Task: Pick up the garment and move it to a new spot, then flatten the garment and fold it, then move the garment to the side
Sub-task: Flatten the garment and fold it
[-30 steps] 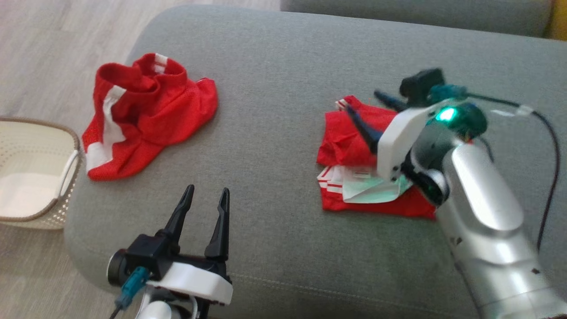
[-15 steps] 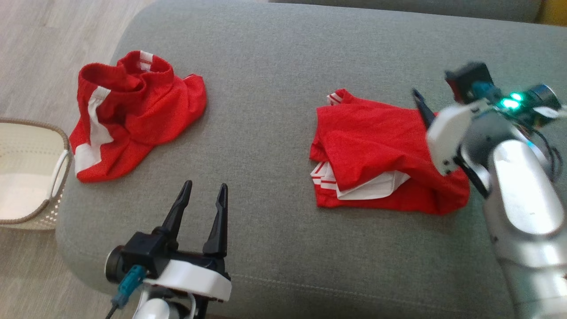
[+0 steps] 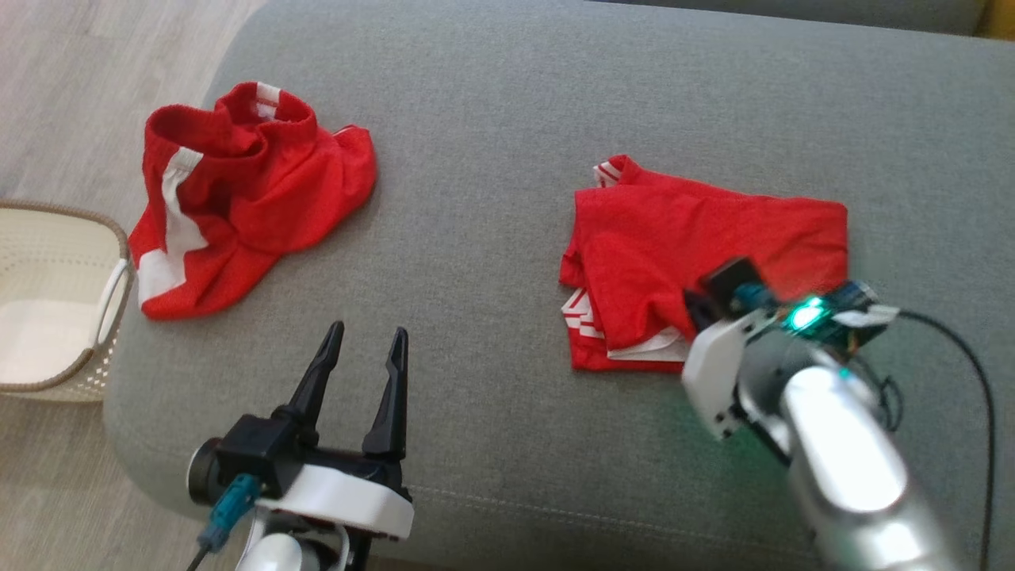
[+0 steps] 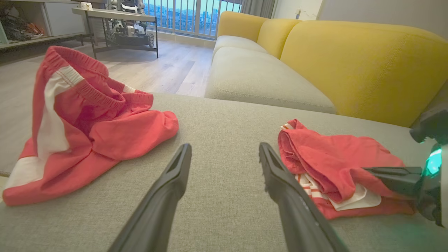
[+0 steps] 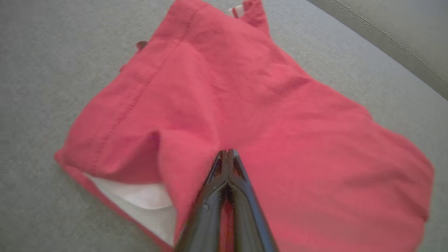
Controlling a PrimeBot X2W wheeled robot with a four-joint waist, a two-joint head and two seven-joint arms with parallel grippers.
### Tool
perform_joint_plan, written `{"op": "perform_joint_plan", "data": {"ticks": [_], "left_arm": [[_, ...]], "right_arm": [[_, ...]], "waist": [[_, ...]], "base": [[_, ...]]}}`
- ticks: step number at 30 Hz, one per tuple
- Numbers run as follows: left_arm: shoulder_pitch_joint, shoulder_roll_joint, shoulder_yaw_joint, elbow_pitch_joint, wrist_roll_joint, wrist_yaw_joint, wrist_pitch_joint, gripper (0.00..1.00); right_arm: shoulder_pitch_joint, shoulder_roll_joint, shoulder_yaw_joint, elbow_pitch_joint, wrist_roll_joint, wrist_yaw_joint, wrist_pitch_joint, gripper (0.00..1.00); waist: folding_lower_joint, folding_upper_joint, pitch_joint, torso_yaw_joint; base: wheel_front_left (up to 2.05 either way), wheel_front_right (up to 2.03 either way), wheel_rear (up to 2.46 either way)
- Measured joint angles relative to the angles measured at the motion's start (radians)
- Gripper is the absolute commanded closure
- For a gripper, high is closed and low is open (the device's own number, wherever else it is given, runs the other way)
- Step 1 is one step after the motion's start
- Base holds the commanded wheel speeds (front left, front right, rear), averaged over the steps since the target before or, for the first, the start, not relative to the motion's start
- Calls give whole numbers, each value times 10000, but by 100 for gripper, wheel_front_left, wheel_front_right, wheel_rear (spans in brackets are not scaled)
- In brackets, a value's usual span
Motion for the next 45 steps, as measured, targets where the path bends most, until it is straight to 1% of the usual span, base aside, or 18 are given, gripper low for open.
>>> {"op": "perform_joint_plan", "data": {"ticks": [5,8,9,10,11,12,14,18,27,28,29,30,31,35,40,44,45], "left_arm": [[2,2,-8,6,88,-2,0,0],[5,15,-4,4,88,0,0,0],[7,21,-2,2,88,2,0,0],[8,31,-2,-2,88,2,-2,0],[9,42,2,-4,88,2,0,0],[8,42,4,-4,88,4,0,0],[6,42,6,-6,88,4,0,0],[-7,40,0,-6,88,4,0,0],[-269,27,-105,0,88,-4,-2,0],[-278,27,-107,0,88,-4,0,0],[-277,25,-109,6,88,-6,-2,0],[-277,25,-109,6,88,-6,-2,0],[-276,25,-109,8,88,-6,-2,0],[-269,23,-98,8,88,-4,0,0],[-204,25,-75,6,88,2,0,0],[-188,27,-73,6,88,13,0,0],[-188,27,-75,6,88,13,0,0]], "right_arm": [[429,58,1043,-257,608,-2,-201,100],[710,73,1768,-727,1137,0,-336,100],[764,77,1990,-899,1227,0,-339,85],[803,79,2169,-1062,1237,0,-357,57],[833,84,2274,-1197,1218,0,-399,7],[853,82,2349,-1310,1147,0,-428,0],[863,82,2383,-1473,918,0,-594,0],[857,82,2261,-1413,594,0,-702,0],[193,81,1860,-144,489,0,-790,0],[118,81,1824,-27,489,0,-788,6],[65,79,1818,75,487,0,-790,29],[65,79,1818,75,487,0,-790,63],[39,81,1810,165,489,0,-792,100],[39,79,1825,272,654,-2,-924,100],[96,79,1870,-190,1964,-2,-978,100],[96,79,1885,-546,2671,-2,-943,100],[100,79,1910,-537,2796,-2,-892,56]], "waist": [[0,0,-94,-154],[0,0,-127,-264],[-1,0,-129,-306],[-1,0,-124,-349],[-1,0,-110,-389],[-1,0,-89,-422],[0,0,-33,-477],[0,0,84,-518],[0,0,270,-293],[0,0,274,-243],[0,0,273,-191],[0,0,273,-191],[0,0,269,-137],[0,0,223,32],[-1,0,112,65],[-1,0,87,-64],[0,0,87,-101]], "base": [[0,0,0],[0,0,0],[0,0,0],[0,0,0],[0,0,0],[0,0,0],[0,0,0],[0,0,0],[0,0,0],[0,0,0],[0,0,0],[0,0,0],[0,0,0],[0,0,0],[0,0,0],[0,0,0],[0,0,0]]}}
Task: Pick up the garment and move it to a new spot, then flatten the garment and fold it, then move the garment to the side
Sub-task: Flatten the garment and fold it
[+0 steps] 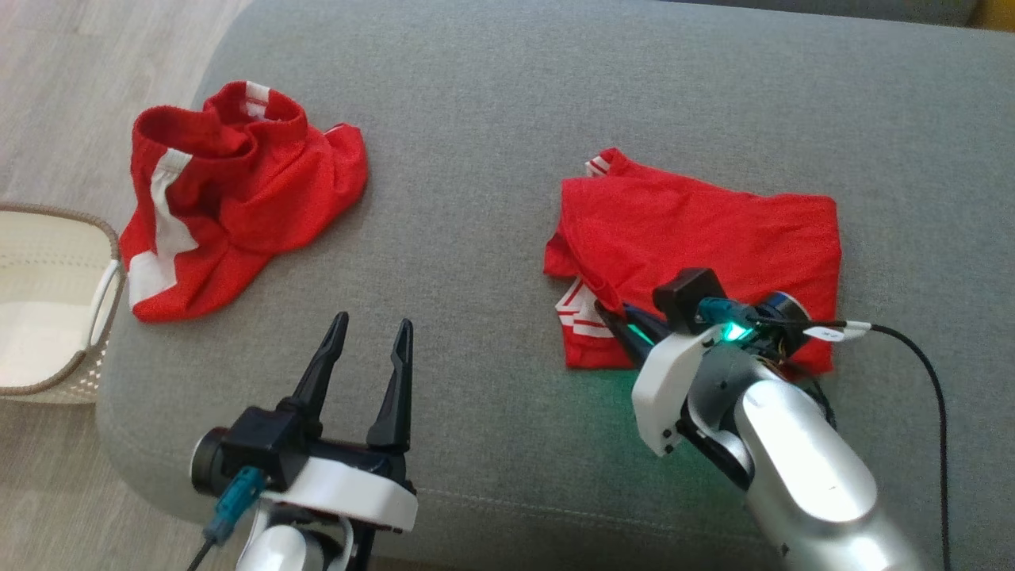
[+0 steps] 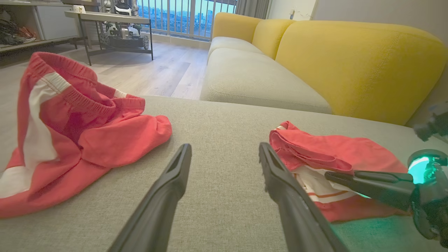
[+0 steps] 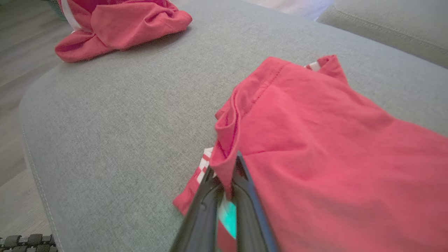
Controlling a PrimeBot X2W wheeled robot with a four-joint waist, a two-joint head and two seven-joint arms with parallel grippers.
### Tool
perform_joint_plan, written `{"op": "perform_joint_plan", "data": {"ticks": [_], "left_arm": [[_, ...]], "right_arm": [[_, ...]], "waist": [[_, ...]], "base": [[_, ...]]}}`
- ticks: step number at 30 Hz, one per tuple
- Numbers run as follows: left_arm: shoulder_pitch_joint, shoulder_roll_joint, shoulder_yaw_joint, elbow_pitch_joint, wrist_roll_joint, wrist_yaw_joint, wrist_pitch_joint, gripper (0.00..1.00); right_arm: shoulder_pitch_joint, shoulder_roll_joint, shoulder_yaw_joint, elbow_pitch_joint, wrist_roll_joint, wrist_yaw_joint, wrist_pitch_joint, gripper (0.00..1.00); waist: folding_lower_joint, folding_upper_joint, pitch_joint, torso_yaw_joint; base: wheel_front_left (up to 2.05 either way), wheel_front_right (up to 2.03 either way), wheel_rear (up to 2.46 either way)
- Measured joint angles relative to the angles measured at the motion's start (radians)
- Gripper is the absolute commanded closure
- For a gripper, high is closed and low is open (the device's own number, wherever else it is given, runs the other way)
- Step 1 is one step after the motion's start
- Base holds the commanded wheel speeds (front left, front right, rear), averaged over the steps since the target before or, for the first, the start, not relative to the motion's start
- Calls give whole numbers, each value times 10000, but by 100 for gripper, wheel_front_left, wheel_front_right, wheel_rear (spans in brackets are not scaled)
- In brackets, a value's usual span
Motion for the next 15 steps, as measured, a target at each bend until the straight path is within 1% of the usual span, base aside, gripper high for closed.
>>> {"op": "perform_joint_plan", "data": {"ticks": [1,5,6,8,9,12,15], "left_arm": [[-1,0,-8,-2,0,0,0,0],[-6,0,-50,-2,0,-2,0,0],[-6,2,-48,0,0,-2,0,0],[-8,2,-48,0,0,-2,0,0],[-8,2,-44,0,0,0,0,0],[-6,8,-17,0,0,6,0,0],[-5,8,-12,-8,-19,10,0,0]], "right_arm": [[4,0,42,25,84,0,63,0],[54,2,151,46,788,0,8,0],[87,4,59,2,894,0,-84,0],[173,19,-481,-182,876,0,-376,0],[193,21,-888,-291,744,0,-564,0],[191,17,-2117,-523,-351,0,-911,0],[248,10,-2625,-420,-1191,0,-984,0]], "waist": [[0,0,4,-30],[0,0,27,-95],[0,0,27,-106],[0,0,9,-116],[0,0,-4,-120],[0,0,-25,-163],[0,0,-4,-212]], "base": [[0,0,0],[0,0,0],[0,0,0],[0,0,0],[0,0,0],[0,0,0],[0,0,0]]}}
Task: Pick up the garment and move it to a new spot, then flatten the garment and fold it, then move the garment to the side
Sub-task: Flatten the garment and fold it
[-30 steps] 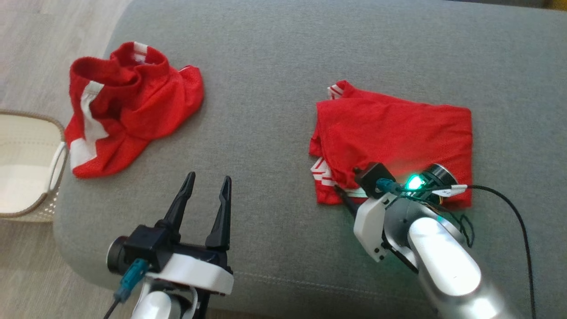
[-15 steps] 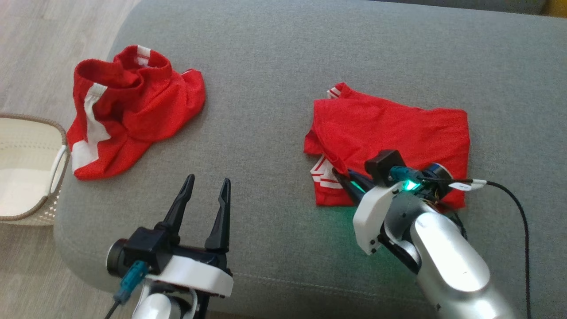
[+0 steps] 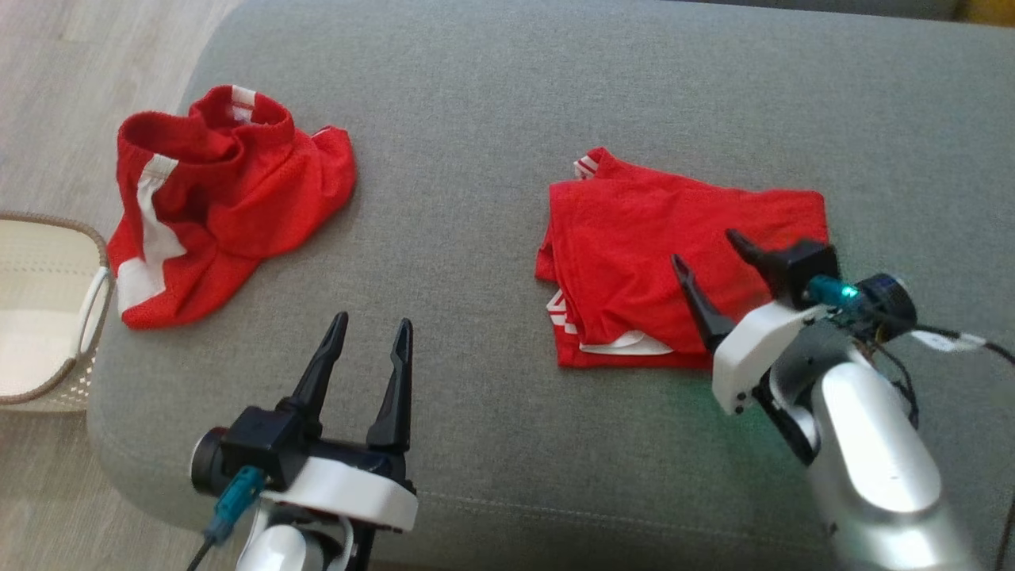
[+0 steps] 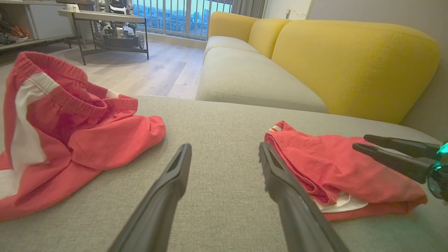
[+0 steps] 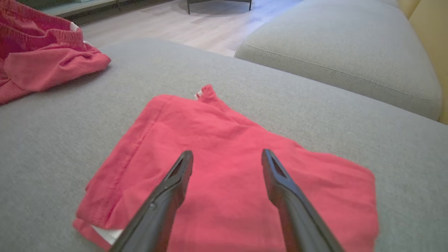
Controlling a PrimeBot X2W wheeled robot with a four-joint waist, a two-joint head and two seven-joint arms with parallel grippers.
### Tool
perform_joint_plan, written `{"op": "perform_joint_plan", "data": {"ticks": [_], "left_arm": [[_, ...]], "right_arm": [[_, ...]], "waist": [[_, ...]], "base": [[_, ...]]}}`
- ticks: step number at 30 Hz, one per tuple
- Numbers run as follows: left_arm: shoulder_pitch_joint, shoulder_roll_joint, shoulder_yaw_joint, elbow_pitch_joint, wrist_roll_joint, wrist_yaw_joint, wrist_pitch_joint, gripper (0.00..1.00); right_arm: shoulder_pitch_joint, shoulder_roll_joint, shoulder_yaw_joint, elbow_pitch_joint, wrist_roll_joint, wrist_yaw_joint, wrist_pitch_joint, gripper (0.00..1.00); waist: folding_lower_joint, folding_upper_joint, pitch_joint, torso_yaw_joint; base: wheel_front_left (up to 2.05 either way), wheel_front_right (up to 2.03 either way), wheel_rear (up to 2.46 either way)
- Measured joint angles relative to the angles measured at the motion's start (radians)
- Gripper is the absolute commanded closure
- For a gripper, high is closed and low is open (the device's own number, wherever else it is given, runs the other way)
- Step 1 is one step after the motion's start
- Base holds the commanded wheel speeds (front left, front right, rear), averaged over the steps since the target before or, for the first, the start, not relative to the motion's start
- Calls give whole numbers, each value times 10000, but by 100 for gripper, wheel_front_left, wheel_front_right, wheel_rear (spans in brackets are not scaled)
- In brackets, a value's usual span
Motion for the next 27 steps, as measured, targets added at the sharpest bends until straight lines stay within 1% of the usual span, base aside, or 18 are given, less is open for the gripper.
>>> {"op": "perform_joint_plan", "data": {"ticks": [1,2,3,4,6,7,11,16,19,23,24,25,26,27], "left_arm": [[-1,0,-4,0,0,-2,0,0],[-2,0,-15,0,0,-2,0,0],[-2,0,-29,0,0,-8,-2,0],[-2,2,-36,-2,0,-10,0,0],[-12,8,-69,0,2,-15,0,0],[-20,10,-84,0,2,-25,-2,0],[-23,21,-140,4,2,-102,-2,0],[-21,25,-211,48,4,-102,0,0],[-17,27,-251,61,2,-98,0,0],[-7,46,-238,61,2,-82,-2,0],[1,48,-217,58,2,-33,0,0],[32,50,-146,21,2,96,0,0],[53,50,-94,-35,2,188,0,0],[91,48,-4,-125,2,268,0,0]], "right_arm": [[19,2,-29,132,-150,0,-111,7],[29,4,-2,320,-391,0,-184,53],[35,4,54,520,-568,0,-251,83],[35,6,130,746,-729,0,-284,100],[33,6,362,1241,-1187,0,-324,100],[24,6,522,1467,-1235,0,-324,100],[-157,4,1432,2052,-690,0,-570,100],[-507,2,3009,2360,652,0,-759,100],[-482,-4,4088,2313,1737,0,-754,100],[-450,2,5417,1724,3106,0,-757,100],[-451,6,5551,1576,3304,0,-861,100],[-453,6,5490,1346,3448,0,-1327,100],[-454,6,5323,1279,3467,0,-1620,0],[-457,6,5120,1218,3453,0,-1906,0]], "waist": [[1,0,11,-10],[0,0,18,-17],[0,0,25,-22],[0,0,35,-21],[0,0,60,-1],[0,0,72,18],[0,0,88,133],[0,0,-12,238],[0,0,-95,251],[0,0,-207,144],[0,0,-237,99],[0,0,-296,-9],[0,0,-323,-76],[0,0,-343,-151]], "base": [[0,0,0],[0,0,0],[0,0,0],[0,0,0],[0,0,0],[0,0,0],[0,0,0],[0,0,0],[0,0,0],[0,0,0],[0,0,0],[0,0,0],[0,0,0],[0,0,0]]}}
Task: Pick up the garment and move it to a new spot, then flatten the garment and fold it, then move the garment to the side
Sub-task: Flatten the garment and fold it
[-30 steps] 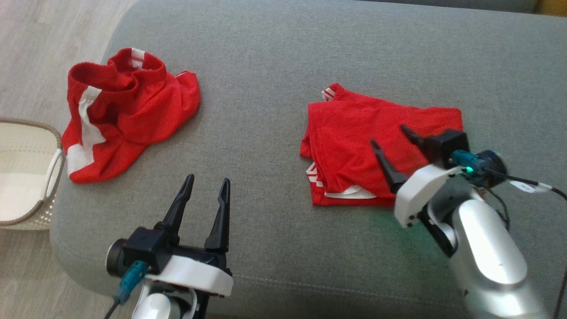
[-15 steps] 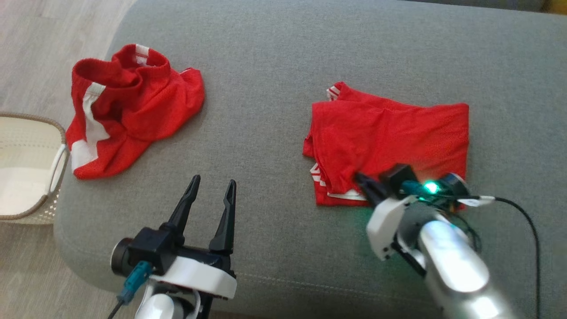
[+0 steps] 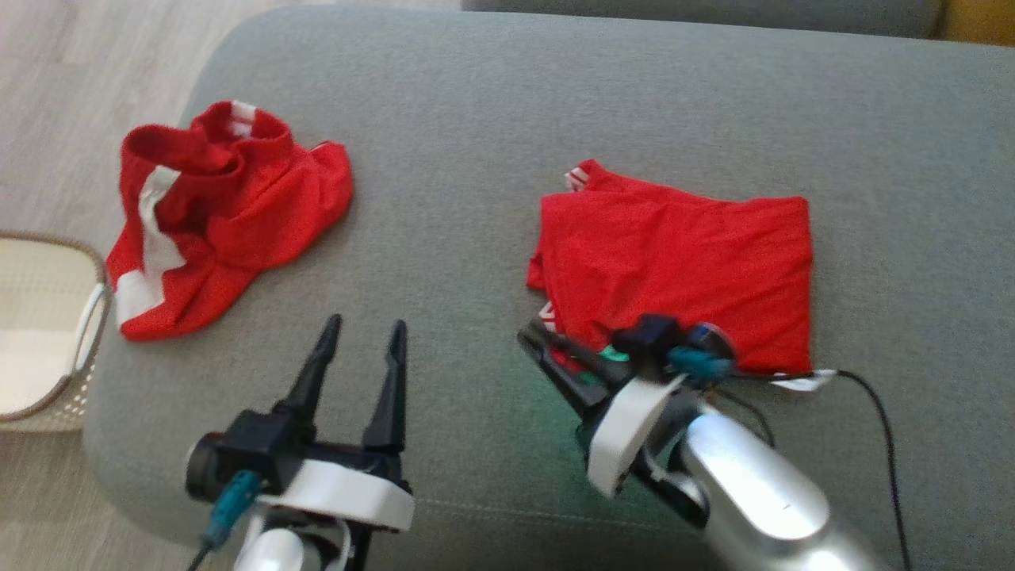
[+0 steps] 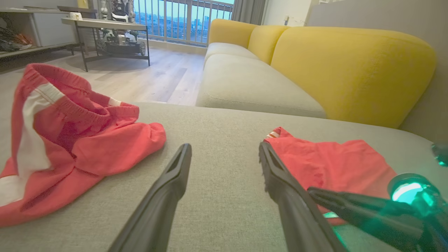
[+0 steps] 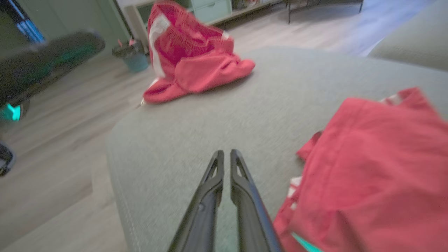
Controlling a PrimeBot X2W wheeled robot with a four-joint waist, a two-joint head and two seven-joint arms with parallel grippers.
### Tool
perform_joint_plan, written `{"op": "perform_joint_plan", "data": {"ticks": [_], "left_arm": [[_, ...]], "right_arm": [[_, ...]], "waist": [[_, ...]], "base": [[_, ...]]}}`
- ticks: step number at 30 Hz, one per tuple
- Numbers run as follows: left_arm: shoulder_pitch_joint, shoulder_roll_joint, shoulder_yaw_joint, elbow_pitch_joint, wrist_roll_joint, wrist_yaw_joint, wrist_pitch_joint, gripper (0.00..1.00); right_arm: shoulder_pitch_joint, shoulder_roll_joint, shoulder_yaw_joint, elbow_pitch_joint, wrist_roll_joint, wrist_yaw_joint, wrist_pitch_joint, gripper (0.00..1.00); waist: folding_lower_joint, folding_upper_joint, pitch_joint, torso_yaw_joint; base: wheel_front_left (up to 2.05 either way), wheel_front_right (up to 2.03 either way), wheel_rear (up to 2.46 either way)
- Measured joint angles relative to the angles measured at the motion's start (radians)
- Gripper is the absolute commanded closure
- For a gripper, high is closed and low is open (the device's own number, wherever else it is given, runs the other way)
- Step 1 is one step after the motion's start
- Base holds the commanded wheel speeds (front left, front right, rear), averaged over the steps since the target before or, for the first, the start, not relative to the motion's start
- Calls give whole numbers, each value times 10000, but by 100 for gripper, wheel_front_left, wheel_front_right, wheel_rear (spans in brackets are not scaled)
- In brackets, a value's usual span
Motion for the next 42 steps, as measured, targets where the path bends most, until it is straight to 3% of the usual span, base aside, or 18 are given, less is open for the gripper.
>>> {"op": "perform_joint_plan", "data": {"ticks": [6,10,14,18,22,31,42], "left_arm": [[236,-15,585,-426,0,380,0,0],[328,-69,1181,-995,25,612,-2,0],[384,-82,1536,-1264,372,644,-2,0],[802,-90,1801,-1367,721,692,-2,0],[1192,-132,1916,-1440,725,449,-2,0],[2119,-314,2389,-1639,1139,337,-2,0],[2644,-324,2410,-1423,1810,334,-2,0]], "right_arm": [[9,-10,-1080,-397,-548,0,-692,0],[138,0,-2594,-1028,-1503,0,-813,0],[900,-6,-4113,-2044,-2094,0,-823,0],[1975,8,-4968,-2892,-2211,0,-825,0],[2947,58,-5334,-3549,-2249,0,-832,0],[4524,132,-5613,-3708,-1944,0,-832,0],[4795,153,-5616,-3542,-1812,0,-832,0]], "waist": [[0,0,-102,-432],[0,0,-187,-745],[0,0,-348,-964],[0,0,-622,-1094],[0,0,-932,-1186],[-1,0,-1645,-1447],[-1,0,-1924,-1583]], "base": [[0,0,0],[0,0,0],[0,0,0],[0,0,0],[0,0,0],[0,0,0],[0,0,0]]}}
